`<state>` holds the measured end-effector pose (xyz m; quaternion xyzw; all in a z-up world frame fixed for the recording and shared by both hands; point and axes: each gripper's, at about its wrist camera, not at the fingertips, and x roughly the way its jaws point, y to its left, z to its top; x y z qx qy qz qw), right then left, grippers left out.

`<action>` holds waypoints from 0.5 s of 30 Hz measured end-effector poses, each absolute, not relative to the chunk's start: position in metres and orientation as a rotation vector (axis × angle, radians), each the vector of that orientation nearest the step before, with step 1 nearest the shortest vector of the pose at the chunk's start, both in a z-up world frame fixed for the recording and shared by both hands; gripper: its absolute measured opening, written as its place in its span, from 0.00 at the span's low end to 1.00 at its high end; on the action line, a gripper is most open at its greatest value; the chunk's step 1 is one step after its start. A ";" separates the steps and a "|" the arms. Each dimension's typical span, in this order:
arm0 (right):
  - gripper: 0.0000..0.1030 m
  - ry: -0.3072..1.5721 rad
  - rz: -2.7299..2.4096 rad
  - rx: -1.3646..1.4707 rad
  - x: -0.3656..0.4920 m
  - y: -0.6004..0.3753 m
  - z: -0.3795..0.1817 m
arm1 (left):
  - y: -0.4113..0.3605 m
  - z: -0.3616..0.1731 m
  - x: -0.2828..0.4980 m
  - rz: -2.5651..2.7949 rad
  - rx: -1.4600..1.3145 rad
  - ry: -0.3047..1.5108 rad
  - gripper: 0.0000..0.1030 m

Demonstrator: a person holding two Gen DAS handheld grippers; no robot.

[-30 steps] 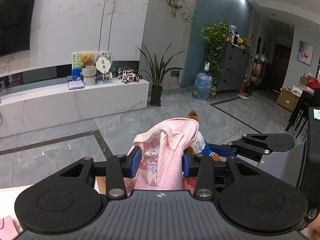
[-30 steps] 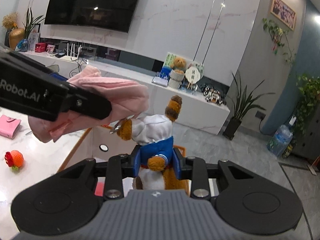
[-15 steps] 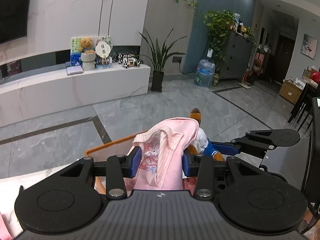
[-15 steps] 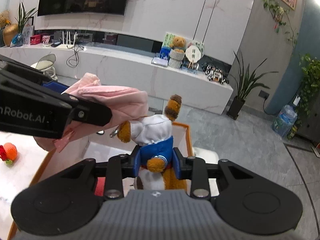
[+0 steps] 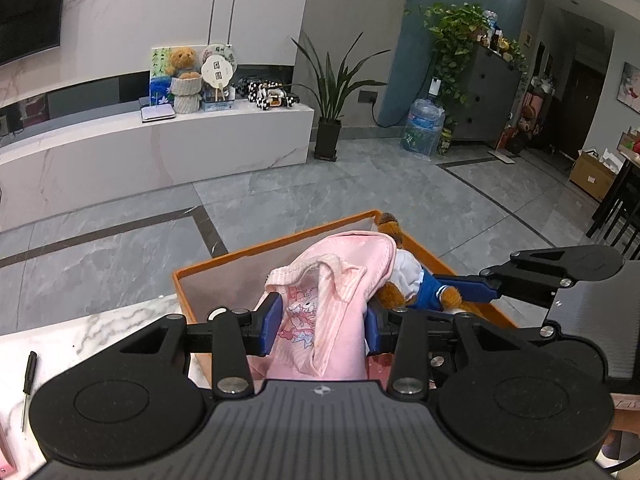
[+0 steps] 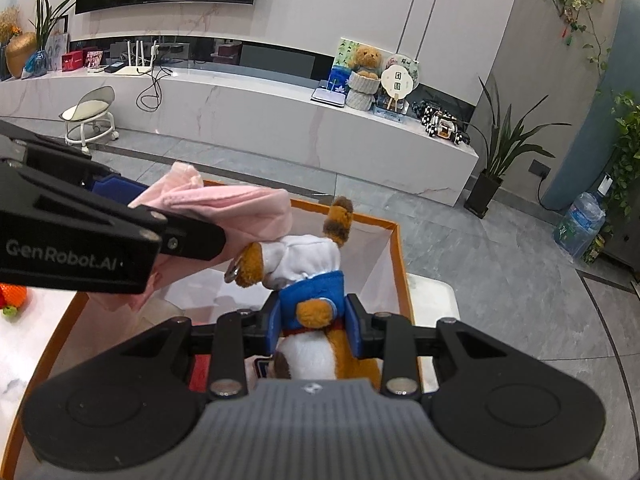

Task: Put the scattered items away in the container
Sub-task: 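Lower the bear and backpack into the box and open both tools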

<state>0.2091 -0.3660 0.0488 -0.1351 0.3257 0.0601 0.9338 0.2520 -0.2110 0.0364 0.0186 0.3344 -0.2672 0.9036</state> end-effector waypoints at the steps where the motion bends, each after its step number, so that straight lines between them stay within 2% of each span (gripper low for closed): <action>1: 0.34 0.667 0.123 -0.277 0.210 -0.366 0.048 | -0.211 0.036 0.253 -0.551 0.038 0.694 0.46; 10: 0.35 0.678 0.119 -0.287 0.216 -0.364 0.042 | -0.212 0.031 0.257 -0.546 0.045 0.705 0.47; 15: 0.39 0.675 0.116 -0.299 0.216 -0.362 0.042 | -0.215 0.034 0.256 -0.540 0.058 0.702 0.54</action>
